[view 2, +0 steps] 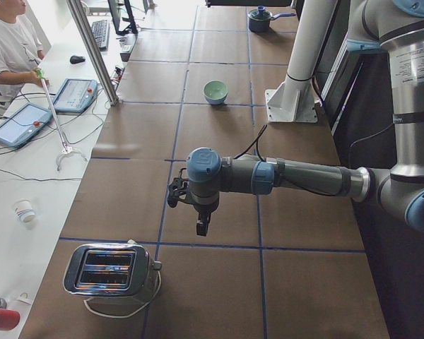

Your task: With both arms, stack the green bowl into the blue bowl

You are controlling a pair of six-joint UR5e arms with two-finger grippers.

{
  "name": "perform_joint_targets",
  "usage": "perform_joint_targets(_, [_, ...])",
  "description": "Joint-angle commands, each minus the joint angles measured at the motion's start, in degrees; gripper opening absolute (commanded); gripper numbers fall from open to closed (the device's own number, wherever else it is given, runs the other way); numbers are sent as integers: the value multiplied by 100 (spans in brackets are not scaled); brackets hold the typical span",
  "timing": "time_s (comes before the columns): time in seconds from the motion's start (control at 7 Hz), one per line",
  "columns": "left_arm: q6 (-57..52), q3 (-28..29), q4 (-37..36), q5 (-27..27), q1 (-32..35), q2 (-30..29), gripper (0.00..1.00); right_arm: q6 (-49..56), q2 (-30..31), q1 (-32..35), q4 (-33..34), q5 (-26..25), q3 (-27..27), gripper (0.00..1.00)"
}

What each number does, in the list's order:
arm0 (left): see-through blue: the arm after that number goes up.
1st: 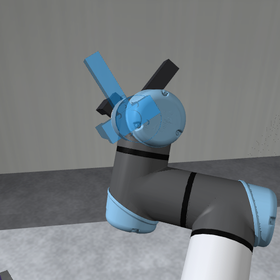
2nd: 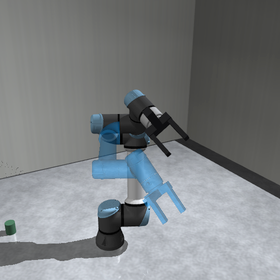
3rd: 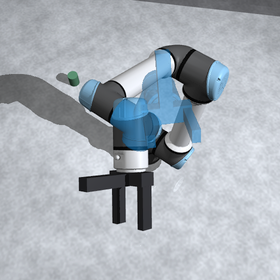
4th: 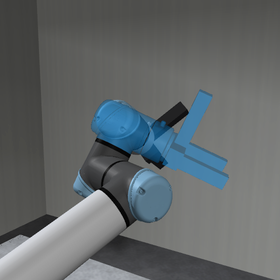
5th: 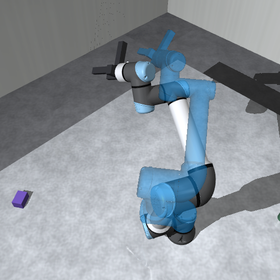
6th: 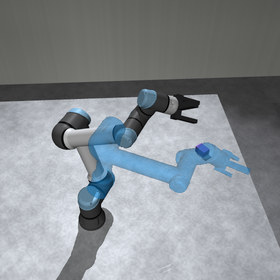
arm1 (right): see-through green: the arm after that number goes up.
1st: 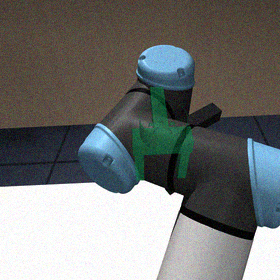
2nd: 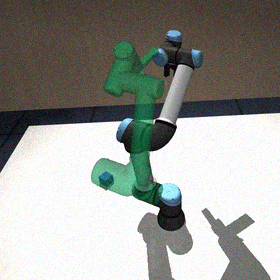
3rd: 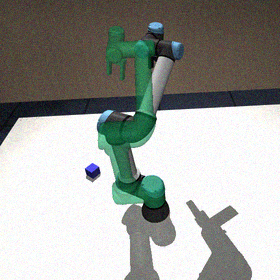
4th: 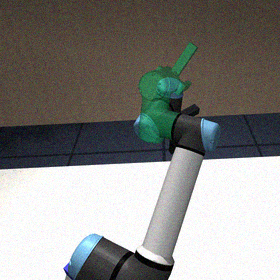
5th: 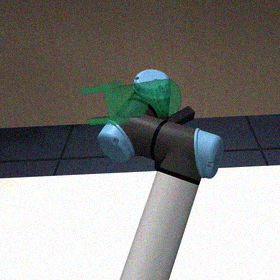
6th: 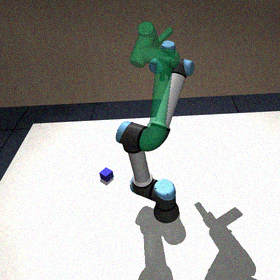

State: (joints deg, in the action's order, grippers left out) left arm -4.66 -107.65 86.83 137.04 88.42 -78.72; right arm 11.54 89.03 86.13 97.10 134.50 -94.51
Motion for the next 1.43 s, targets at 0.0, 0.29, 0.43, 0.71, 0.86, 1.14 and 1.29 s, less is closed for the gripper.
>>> perform_joint_targets(0.0, [0,-37,0,7,0,-81,100,7,9,0,2,137,3,100])
perform_joint_targets(0.29, [9,-55,0,50,0,-74,100,15,-9,0,2,243,38,100])
perform_joint_targets(0.43, [9,-107,0,25,0,-65,100,7,0,0,2,252,55,100])
perform_joint_targets(0.71, [18,-125,0,15,0,-91,100,15,0,-9,2,252,56,100])
perform_joint_targets(0.86, [18,-125,0,15,0,-91,100,15,0,-18,2,252,64,100])
perform_joint_targets(1.14, [18,-142,-9,15,0,-56,100,15,-9,-44,-7,252,55,100])
perform_joint_targets(1.29, [18,-195,-9,7,0,-21,100,15,-44,-70,-7,252,56,100])
